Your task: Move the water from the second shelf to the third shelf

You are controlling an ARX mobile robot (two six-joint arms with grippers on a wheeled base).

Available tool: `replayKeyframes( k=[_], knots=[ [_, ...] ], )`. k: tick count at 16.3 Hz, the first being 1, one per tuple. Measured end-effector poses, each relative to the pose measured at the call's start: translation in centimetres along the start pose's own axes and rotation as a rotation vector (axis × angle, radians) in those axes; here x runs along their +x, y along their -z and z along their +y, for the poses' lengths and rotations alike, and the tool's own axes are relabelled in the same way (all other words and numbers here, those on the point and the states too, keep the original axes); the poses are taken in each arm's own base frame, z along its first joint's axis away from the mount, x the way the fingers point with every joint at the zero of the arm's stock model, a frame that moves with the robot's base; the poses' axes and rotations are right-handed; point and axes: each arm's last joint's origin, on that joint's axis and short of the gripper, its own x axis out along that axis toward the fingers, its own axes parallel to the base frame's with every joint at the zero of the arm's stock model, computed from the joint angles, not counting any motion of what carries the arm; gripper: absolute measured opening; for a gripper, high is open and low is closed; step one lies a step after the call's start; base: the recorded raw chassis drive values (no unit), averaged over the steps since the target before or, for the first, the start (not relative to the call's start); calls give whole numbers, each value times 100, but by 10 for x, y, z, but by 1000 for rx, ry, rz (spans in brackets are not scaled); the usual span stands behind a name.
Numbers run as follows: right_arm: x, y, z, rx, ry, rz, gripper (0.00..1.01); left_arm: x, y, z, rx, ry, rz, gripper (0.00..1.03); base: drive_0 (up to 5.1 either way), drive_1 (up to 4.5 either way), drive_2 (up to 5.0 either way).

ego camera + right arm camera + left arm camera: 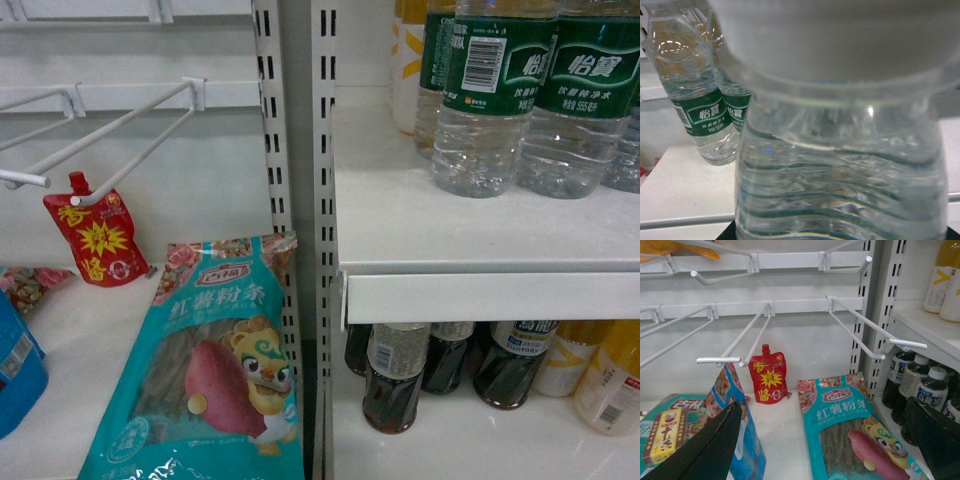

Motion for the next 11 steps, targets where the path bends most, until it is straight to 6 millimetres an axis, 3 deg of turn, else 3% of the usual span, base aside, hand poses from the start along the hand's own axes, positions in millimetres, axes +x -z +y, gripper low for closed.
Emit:
replayKeyframes(
  k=[5,11],
  knots=[
    [1,-7,2,4,-52,-33,44,0,0,0,0,0,0,98,0,0,0],
    [40,-23,-7,-6,-30,-14,44,0,0,0,0,0,0,98,0,0,0]
  ],
)
